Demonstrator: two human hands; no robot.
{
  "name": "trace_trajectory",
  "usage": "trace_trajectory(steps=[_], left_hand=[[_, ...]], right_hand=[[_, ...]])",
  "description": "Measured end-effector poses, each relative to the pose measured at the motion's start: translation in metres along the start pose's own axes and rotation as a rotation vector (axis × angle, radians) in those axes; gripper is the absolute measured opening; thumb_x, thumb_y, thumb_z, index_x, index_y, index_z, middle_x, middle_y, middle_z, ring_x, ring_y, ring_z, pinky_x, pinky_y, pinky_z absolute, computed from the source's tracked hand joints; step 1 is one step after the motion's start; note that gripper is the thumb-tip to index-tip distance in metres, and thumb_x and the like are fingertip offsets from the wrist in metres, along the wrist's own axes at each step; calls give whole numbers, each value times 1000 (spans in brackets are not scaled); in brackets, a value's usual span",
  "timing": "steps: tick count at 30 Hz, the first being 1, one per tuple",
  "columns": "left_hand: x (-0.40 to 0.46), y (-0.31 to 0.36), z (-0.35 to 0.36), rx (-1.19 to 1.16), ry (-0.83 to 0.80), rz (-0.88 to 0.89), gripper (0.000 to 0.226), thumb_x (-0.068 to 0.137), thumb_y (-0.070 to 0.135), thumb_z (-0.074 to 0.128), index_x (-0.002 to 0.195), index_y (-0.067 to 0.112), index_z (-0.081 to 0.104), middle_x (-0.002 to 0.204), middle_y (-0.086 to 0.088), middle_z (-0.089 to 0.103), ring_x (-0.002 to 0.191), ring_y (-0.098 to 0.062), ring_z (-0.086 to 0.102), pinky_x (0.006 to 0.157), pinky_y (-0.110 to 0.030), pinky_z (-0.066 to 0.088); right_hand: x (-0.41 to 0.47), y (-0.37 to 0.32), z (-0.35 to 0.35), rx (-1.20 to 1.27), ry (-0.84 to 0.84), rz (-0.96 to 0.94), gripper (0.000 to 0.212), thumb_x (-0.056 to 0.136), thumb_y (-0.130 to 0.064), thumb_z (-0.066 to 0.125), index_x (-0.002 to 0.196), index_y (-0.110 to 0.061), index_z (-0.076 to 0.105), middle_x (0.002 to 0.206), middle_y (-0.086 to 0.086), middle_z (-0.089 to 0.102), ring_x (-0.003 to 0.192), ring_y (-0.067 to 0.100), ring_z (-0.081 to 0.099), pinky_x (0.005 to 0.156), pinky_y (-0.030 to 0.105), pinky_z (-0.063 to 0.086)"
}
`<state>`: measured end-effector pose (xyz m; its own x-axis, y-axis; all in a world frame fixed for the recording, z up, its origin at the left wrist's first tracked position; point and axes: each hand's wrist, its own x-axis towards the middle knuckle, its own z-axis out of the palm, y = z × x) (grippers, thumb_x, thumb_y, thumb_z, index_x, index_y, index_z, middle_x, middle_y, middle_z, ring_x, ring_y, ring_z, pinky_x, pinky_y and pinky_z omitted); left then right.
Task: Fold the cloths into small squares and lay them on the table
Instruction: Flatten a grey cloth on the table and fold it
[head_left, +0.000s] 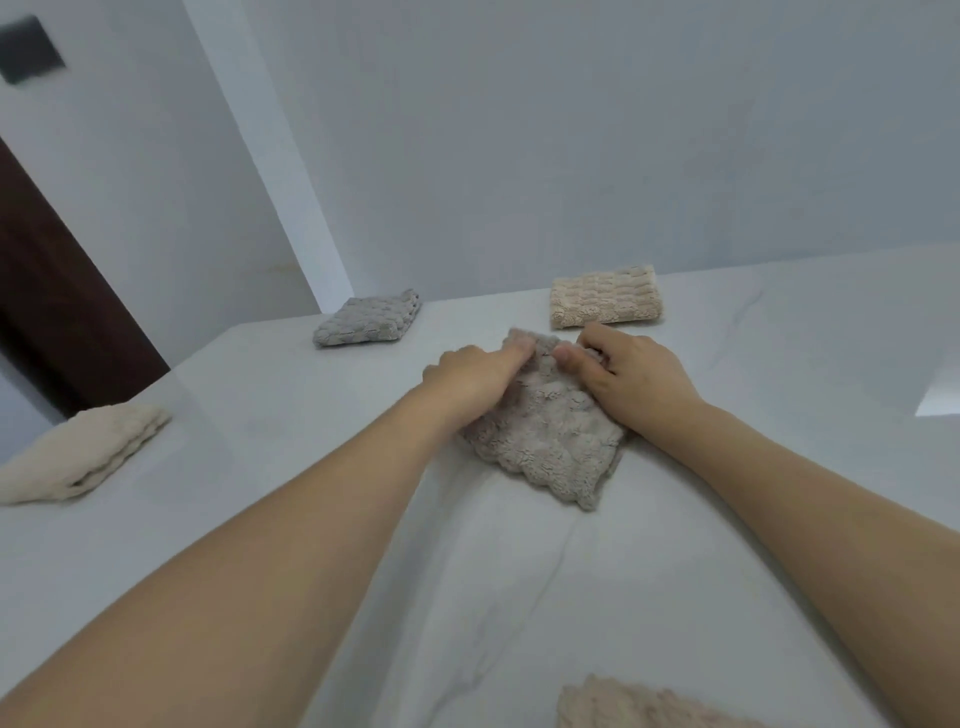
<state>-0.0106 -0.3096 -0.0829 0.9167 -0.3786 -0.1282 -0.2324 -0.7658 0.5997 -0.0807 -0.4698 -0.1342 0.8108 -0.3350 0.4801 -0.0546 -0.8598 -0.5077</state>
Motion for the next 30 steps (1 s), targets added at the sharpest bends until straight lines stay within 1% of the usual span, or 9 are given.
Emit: trace_trajectory(steps=[2, 5, 10, 12, 15, 18, 20, 25, 30], left_hand=[[10, -10, 10, -189, -55, -15, 84, 73, 83, 40, 113, 14, 67, 117, -7, 67, 106, -26, 62, 100, -41, 46], [12, -21, 27, -47, 168, 193, 53, 97, 59, 37, 73, 15, 55, 80, -3, 62, 83, -27, 60, 74, -36, 44], [2, -28, 38, 19, 506, 235, 40, 103, 48, 28, 87, 13, 40, 70, 1, 49, 73, -32, 51, 61, -38, 33], [3, -28, 39, 24, 566, 226, 38, 104, 45, 26, 92, 11, 39, 68, 2, 47, 69, -30, 48, 59, -37, 34], [7, -28, 39, -7, 577, 209, 36, 104, 43, 25, 94, 11, 38, 68, 3, 47, 68, -30, 47, 60, -37, 34], [12, -29, 39, -35, 551, 153, 36, 105, 42, 25, 95, 11, 39, 70, 3, 46, 72, -30, 48, 63, -38, 36], [14, -30, 39, -1, 539, 143, 36, 104, 42, 24, 95, 11, 39, 72, 2, 48, 73, -31, 50, 64, -39, 38], [17, -29, 41, 117, 474, 94, 36, 105, 41, 22, 96, 11, 40, 73, -1, 52, 69, -30, 50, 61, -37, 36], [14, -12, 25, 107, 291, 13, 34, 104, 41, 21, 96, 13, 39, 83, -5, 60, 78, -32, 57, 66, -38, 40]], right_hand=[[0, 1, -3, 83, 33, 11, 43, 92, -60, 42, 79, -19, 50, 73, -4, 61, 75, 21, 56, 67, 34, 43], [1, 1, -3, 211, 44, 84, 44, 89, -61, 49, 78, -19, 55, 71, -4, 62, 74, 20, 57, 68, 35, 46], [18, -4, 17, 1005, 80, 617, 57, 71, -68, 58, 100, -19, 60, 99, 8, 71, 90, 25, 69, 85, 46, 55], [26, -2, 28, 1105, 40, 689, 71, 62, -73, 57, 109, -20, 60, 103, 6, 72, 91, 26, 71, 87, 47, 55], [21, -14, 27, 943, 24, 679, 69, 73, -70, 52, 116, -15, 56, 105, 4, 69, 96, 25, 66, 89, 39, 51], [7, -25, 24, 598, 51, 487, 42, 100, -33, 41, 133, -7, 40, 121, 14, 60, 109, 32, 55, 81, 31, 37], [-1, -31, 22, 483, 91, 374, 42, 103, -20, 37, 142, -5, 32, 129, 19, 56, 117, 36, 51, 81, 32, 34], [0, -26, 24, 471, 138, 420, 38, 103, -20, 36, 140, -9, 37, 121, 14, 59, 112, 32, 53, 79, 27, 32], [3, -31, 6, 464, 28, 508, 39, 104, -22, 35, 141, -10, 37, 121, 15, 58, 109, 30, 53, 79, 27, 32]])
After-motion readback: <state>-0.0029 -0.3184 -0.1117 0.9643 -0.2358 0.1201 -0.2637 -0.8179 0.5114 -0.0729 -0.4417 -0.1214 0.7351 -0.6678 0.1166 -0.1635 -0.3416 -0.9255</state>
